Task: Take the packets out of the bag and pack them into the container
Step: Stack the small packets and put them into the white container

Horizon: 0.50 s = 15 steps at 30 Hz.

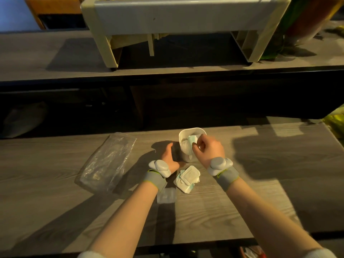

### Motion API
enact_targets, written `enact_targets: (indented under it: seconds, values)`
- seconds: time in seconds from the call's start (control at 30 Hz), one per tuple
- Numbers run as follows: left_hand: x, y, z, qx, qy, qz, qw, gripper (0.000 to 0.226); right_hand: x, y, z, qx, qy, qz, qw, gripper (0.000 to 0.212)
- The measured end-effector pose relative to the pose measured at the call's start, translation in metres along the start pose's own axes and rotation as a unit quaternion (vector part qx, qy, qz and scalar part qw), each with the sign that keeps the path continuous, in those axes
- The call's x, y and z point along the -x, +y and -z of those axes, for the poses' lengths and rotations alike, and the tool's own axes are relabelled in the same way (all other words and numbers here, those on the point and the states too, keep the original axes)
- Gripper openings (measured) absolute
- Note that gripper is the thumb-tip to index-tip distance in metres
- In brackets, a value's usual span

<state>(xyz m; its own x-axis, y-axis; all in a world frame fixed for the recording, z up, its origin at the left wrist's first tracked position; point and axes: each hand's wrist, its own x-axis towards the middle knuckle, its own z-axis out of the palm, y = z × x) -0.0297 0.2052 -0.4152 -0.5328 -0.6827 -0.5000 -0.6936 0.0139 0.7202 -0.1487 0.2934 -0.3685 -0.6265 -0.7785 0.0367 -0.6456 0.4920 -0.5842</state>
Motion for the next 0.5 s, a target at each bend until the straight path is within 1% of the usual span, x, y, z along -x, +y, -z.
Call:
enact_targets:
  seconds: [0.07,0.13,0.2,0.23,0.33,0.4,0.43,0.5]
  values:
    - [0.007,-0.018,0.000,-0.032,0.033,0.007,0.999,0.070,0.019,0.007,-0.006,0.002,-0.054,-0.004,0.999,0.023]
    - [0.016,-0.036,-0.002,-0.057,0.044,0.012,0.997,0.049,0.036,0.015,-0.020,0.028,-0.121,-0.006,0.992,0.022]
    - [0.027,-0.050,-0.004,-0.079,0.029,0.018,0.996,0.038,0.047,0.022,-0.036,0.037,-0.198,-0.021,0.979,0.009]
    - [0.032,-0.056,-0.006,-0.091,0.017,0.021,0.996,0.036,0.050,0.025,-0.042,0.053,-0.231,-0.033,0.971,0.011]
    - [0.043,-0.072,-0.011,-0.123,-0.005,0.016,0.992,0.042,0.045,0.035,-0.049,0.123,-0.308,-0.021,0.943,0.049]
    - [0.046,-0.079,-0.017,-0.150,-0.006,0.011,0.989,0.044,0.039,0.038,-0.048,0.151,-0.354,0.008,0.923,0.066]
    - [0.046,-0.080,-0.017,-0.169,-0.009,0.005,0.986,0.043,0.036,0.038,-0.049,0.161,-0.366,0.009,0.917,0.071]
    - [0.048,-0.082,-0.019,-0.216,-0.014,-0.002,0.976,0.043,0.035,0.037,-0.051,0.193,-0.368,-0.004,0.909,0.070]
